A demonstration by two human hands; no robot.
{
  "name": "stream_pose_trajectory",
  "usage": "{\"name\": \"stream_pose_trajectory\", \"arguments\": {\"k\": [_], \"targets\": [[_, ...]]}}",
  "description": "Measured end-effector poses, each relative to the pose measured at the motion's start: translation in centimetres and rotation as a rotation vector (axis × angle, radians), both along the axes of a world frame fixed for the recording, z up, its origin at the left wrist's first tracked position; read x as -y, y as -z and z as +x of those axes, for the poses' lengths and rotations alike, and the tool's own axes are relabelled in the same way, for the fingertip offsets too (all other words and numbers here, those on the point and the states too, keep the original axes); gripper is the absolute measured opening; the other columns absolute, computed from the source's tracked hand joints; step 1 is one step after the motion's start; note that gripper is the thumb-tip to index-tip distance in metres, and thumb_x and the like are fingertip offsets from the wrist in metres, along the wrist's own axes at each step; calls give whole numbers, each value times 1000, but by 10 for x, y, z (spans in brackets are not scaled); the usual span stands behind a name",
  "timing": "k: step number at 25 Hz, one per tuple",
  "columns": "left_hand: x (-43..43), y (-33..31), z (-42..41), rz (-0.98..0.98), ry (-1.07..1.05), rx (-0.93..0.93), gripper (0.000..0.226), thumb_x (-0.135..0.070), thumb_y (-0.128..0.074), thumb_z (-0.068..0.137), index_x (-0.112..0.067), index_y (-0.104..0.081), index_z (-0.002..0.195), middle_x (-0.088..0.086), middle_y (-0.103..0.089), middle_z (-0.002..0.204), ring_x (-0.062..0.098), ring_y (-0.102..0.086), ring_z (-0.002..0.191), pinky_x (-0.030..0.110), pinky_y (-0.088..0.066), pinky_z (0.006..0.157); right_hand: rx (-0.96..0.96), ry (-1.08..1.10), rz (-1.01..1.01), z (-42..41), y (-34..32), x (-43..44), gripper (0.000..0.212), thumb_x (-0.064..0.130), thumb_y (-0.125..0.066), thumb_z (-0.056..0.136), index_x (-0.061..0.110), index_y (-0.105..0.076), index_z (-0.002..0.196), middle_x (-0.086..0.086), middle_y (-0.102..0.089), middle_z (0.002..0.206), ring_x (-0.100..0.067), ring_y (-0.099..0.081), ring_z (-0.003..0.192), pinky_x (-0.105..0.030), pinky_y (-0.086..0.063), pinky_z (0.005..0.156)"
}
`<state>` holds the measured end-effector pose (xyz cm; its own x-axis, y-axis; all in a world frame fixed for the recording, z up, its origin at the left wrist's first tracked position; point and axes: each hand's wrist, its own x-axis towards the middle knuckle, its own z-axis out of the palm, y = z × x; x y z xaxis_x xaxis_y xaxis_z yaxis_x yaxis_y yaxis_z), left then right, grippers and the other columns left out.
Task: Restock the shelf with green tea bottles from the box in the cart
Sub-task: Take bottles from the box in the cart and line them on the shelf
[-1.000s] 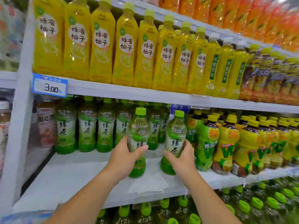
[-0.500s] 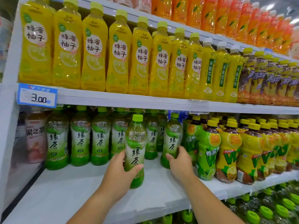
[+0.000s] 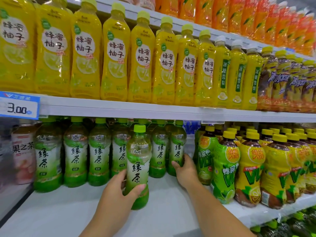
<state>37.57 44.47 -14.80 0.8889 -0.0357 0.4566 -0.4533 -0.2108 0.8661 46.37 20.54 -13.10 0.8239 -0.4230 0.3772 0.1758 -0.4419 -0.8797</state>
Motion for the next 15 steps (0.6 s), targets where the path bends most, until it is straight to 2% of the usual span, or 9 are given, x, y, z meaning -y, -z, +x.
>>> {"name": "stream_pose_trajectory", "arguments": {"k": [2, 5, 9, 15], "targets": [[-1, 0, 0, -6, -6, -1, 50, -29, -82, 81, -43, -56, 121, -19, -67, 117, 1, -63, 108, 23, -49, 91, 2, -8, -26, 3, 3, 1, 38, 21, -72, 89, 19, -60, 125, -5, -67, 117, -25, -62, 108, -44, -49, 100], [-1, -1, -2, -9, -14, -14, 46, -28, -84, 78, -47, -58, 112, -25, -72, 105, -8, -65, 98, 10, -48, 78, 11, -68, -10, 4, 6, 4, 39, 22, -71, 90, 19, -59, 127, -5, -68, 118, -24, -63, 107, -44, -50, 98], [-2, 1, 0, -21, -22, -20, 48, -28, -85, 77, -41, -62, 117, -23, -73, 107, -5, -66, 100, 17, -50, 84, 24, -116, 47, 7, 8, 7, 39, 18, -65, 94, 21, -57, 132, -3, -68, 121, -24, -63, 110, -43, -50, 99], [-2, -3, -3, 19, -34, -10, 40, -24, -85, 78, -46, -60, 102, -44, -65, 95, -19, -61, 91, 0, -46, 65, 18, -76, -53, -10, 2, -1, 42, 25, -59, 96, 20, -51, 137, -5, -61, 127, -24, -58, 116, -43, -46, 102]]}}
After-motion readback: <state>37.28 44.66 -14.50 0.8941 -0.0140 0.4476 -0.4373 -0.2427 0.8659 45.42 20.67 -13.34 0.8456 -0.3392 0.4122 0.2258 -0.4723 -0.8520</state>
